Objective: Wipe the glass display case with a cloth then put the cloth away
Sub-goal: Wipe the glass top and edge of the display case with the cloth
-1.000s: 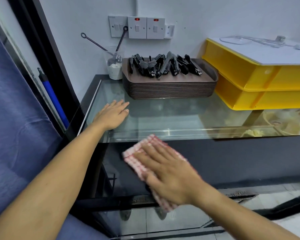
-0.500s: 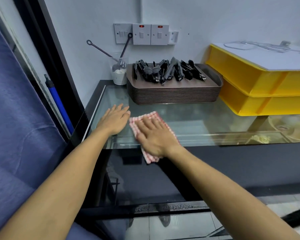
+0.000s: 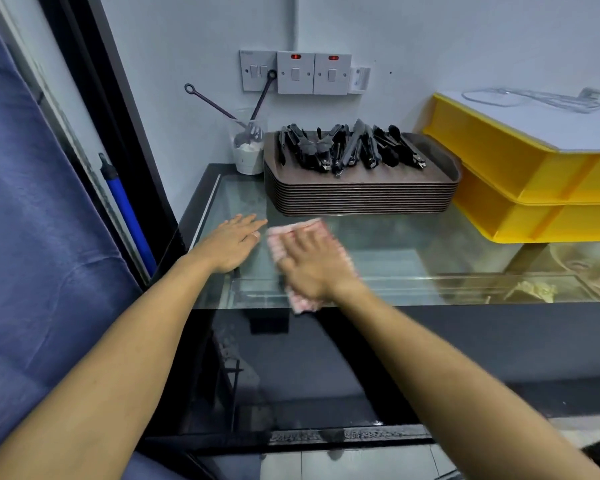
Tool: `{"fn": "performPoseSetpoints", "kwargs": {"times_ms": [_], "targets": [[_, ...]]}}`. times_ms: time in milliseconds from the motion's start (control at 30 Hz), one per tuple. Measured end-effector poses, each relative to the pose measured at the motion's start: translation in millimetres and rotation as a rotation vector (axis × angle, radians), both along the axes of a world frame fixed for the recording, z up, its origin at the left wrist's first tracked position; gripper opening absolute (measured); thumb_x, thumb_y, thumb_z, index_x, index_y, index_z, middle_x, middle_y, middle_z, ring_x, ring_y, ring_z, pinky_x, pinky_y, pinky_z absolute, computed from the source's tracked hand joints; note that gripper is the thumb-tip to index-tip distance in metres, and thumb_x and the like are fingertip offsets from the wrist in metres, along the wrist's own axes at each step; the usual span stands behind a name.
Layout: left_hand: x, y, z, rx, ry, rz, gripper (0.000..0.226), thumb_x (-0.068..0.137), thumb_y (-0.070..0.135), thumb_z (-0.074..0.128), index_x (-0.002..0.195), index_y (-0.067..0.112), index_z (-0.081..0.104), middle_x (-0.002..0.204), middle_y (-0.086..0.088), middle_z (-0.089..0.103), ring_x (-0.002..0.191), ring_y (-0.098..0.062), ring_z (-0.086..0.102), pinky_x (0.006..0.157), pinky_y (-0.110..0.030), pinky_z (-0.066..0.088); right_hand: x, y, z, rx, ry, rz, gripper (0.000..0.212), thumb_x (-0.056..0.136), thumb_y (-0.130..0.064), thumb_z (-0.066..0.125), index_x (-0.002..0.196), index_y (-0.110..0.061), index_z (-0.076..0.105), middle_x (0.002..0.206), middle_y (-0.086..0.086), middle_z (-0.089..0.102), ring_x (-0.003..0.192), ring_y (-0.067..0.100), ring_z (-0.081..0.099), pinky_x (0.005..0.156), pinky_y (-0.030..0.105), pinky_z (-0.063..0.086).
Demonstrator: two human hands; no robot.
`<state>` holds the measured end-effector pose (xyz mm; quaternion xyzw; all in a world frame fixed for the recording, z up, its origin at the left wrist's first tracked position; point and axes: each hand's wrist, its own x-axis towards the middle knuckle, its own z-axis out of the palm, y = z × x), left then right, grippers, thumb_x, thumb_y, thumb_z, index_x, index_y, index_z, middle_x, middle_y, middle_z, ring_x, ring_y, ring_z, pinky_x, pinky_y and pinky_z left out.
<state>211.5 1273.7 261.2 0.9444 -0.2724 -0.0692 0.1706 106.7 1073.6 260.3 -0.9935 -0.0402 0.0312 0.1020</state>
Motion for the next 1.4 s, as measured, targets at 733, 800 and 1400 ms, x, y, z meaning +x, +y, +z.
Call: {"fn": "performPoseSetpoints", "kwargs": {"times_ms": [733,800,1400], "targets": [[25,46,-6,0.116,-0.073,0.076,0.053,0.112,0.050,0.016,0.164,0.043,0.010,0.174,0.008,0.002,0.161,-0.017,-0.004,0.130,-0.042,-0.001,-67,15,5,-0.014,-0.047,0.315,0.059,0.107,-0.055,0.007,0.164,-0.040,-0.003,0.170,-0.011,-0.015,0.156,0.010,-0.020,0.128,0.035,-0.016],[25,47,-6,0.118,-0.068,0.079,0.053,0.111,0.051,0.015,0.164,0.043,0.010,0.174,0.008,0.001,0.161,-0.017,-0.005,0.130,-0.042,-0.001,-76,-21,5,-0.023,-0.036,0.347,0.053,0.109,-0.050,0.005,0.159,-0.041,-0.006,0.168,-0.015,-0.015,0.155,0.005,-0.021,0.126,0.028,-0.018],[16,46,-4,0.125,-0.071,0.079,0.055,0.112,0.048,0.014,0.166,0.039,0.008,0.175,0.005,0.001,0.161,-0.021,-0.005,0.130,-0.043,-0.001,-144,-6,13,-0.023,-0.023,0.433,0.055,0.105,-0.061,0.001,0.159,-0.052,-0.004,0.168,-0.020,-0.019,0.151,-0.001,-0.031,0.122,0.025,-0.025]]}}
